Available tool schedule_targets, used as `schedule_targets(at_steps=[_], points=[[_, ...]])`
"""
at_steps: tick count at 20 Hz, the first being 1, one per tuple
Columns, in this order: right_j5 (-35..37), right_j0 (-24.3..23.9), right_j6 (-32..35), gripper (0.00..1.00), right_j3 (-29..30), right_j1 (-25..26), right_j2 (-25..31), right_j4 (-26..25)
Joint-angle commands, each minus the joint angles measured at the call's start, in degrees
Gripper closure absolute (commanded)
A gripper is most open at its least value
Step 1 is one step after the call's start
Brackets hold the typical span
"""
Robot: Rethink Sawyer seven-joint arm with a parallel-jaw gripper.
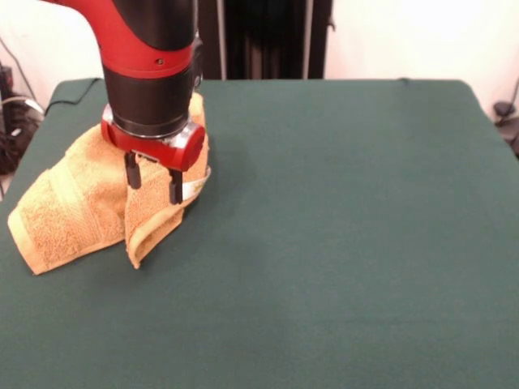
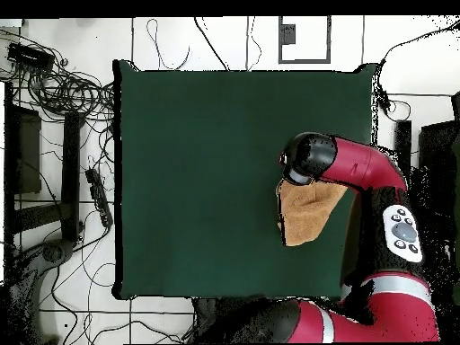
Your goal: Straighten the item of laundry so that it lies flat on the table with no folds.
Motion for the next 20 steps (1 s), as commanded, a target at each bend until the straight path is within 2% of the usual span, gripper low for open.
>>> schedule_targets(at_steps=[1,10,20], points=[[-2.6,1.9,3.2,0.00,8.6,-1.3,7.1,2.0],[-3.3,0.1,0.2,0.00,9.3,-1.1,8.4,1.2],[-6.5,-0.4,0.7,0.00,11.0,-0.5,8.5,0.4]])
